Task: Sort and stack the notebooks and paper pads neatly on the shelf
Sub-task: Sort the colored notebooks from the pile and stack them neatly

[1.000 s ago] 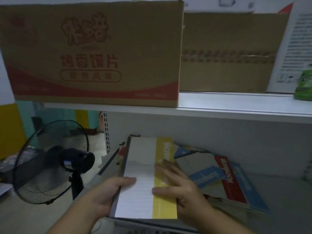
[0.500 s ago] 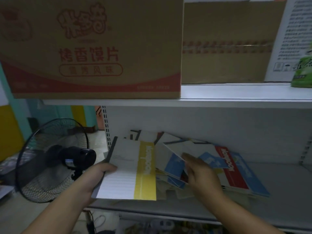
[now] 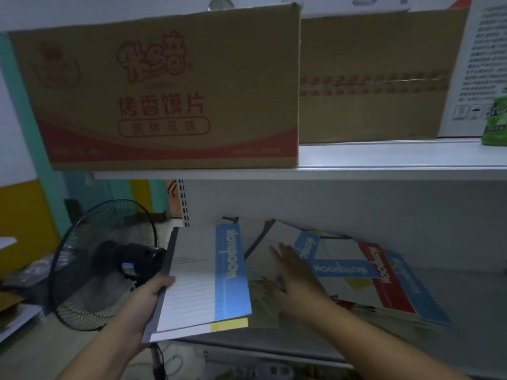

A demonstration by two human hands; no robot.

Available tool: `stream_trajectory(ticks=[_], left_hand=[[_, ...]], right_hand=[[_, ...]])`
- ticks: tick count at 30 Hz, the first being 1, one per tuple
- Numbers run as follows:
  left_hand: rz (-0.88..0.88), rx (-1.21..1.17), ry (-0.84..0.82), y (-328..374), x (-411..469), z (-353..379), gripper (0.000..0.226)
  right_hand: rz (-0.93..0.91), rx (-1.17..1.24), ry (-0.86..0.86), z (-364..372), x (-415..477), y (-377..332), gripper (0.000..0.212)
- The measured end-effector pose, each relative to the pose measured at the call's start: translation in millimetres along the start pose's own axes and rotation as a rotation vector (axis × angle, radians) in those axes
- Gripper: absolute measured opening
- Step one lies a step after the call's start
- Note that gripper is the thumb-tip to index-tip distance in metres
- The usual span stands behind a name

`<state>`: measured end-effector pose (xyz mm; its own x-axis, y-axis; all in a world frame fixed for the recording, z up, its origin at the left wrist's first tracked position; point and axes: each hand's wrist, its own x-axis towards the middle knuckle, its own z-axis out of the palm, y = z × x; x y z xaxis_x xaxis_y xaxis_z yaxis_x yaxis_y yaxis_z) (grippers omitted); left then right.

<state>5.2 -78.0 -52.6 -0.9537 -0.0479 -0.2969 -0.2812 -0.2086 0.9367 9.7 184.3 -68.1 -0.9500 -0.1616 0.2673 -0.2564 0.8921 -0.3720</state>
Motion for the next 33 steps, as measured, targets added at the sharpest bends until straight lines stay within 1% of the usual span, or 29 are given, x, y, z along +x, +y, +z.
stream_trajectory(ticks=[1,2,3,5,7,10,11,12,13,14,15,16,18,19,20,22,23,25,26,27,28,30,31,33], left_hand=[[-0.003,-0.005,0.01,1.3,-4.5,-1.6,0.022],[0.0,-0.014,0.016,1.6,-7.4,-3.7,0.023],[0.004,-0.025,0.019,2.0,-10.8,-5.0,0.023],[0.01,-0.047,0.03,2.6,-16.0,-8.6,0.024],[0.011,-0.041,0.055,2.4,-17.9,-11.6,0.025],[0.015,-0.019,0.072,6.4,-19.6,-9.4,0.023],[0.021,0.0,0.063,7.9,-18.4,-6.3,0.023],[0.026,0.02,0.05,9.0,-16.3,-1.5,0.023],[0.027,0.044,0.031,11.2,-16.6,6.6,0.024],[0.033,0.054,0.003,12.7,-16.9,16.1,0.024],[0.042,0.047,-0.029,13.7,-17.9,28.3,0.023],[0.05,0.035,-0.054,13.2,-18.8,41.4,0.024],[0.064,0.013,-0.098,10.0,-23.0,71.6,0.03],[0.06,0.011,-0.128,7.6,-27.5,86.4,0.033],[0.053,0.026,-0.159,4.5,-32.4,100.8,0.034],[0.069,0.077,-0.207,-3.1,-39.8,127.6,0.024],[0.084,0.108,-0.219,-9.0,-43.6,142.8,0.019],[0.107,0.169,-0.26,-22.2,-53.7,175.7,0.016],[0.112,0.192,-0.289,-30.4,-58.2,194.8,0.017],[0.111,0.208,-0.325,-39.8,-62.7,216.7,0.019],[0.095,0.22,-0.369,-51.1,-68.5,241.1,0.021],[0.033,0.224,-0.45,-75.9,-86.1,292.4,0.024],[0.005,0.219,-0.483,-89.0,-97.2,320.3,0.027],[-0.031,0.202,-0.54,-116.5,-121.1,375.7,0.031]], right_hand=[[0.094,-0.098,-0.07,3.6,5.2,6.9,0.064],[0.133,-0.154,-0.106,7.6,7.9,12.2,0.06],[0.147,-0.163,-0.11,11.4,10.0,16.5,0.055],[0.154,-0.115,-0.047,12.3,8.0,16.0,0.043],[0.124,-0.051,0.102,7.8,3.9,12.5,0.033],[0.135,0.179,0.36,-9.6,-2.4,12.8,0.037],[0.088,0.242,0.456,-16.3,-5.6,13.4,0.038],[-0.018,0.238,0.528,-23.5,-10.2,12.0,0.039],[-0.169,0.179,0.559,-30.2,-14.2,8.8,0.042],[-0.32,0.096,0.537,-33.9,-20.4,6.5,0.043],[-0.439,0.0,0.465,-31.9,-28.0,6.0,0.043],[-0.51,-0.076,0.379,-28.8,-35.2,4.9,0.041],[-0.563,-0.127,0.225,-29.6,-47.8,8.9,0.037],[-0.555,-0.137,0.162,-35.1,-54.0,11.7,0.035],[-0.535,-0.141,0.133,-44.5,-60.2,14.0,0.035],[-0.455,-0.067,0.112,-67.2,-75.5,25.8,0.037],[-0.396,-0.012,0.082,-75.4,-86.0,36.9,0.037],[-0.206,0.066,0.054,-88.2,-109.2,61.6,0.039],[-0.101,0.115,0.092,-94.9,-120.8,74.7,0.047],[0.01,0.179,0.166,-101.0,-132.2,91.0,0.057],[0.123,0.255,0.24,-110.4,-145.6,108.4,0.061],[0.351,0.445,0.317,-131.5,-175.3,146.2,0.052],[0.453,0.542,0.32,-143.6,-193.2,164.0,0.046],[0.585,0.737,0.376,-165.6,-232.2,200.4,0.039]])
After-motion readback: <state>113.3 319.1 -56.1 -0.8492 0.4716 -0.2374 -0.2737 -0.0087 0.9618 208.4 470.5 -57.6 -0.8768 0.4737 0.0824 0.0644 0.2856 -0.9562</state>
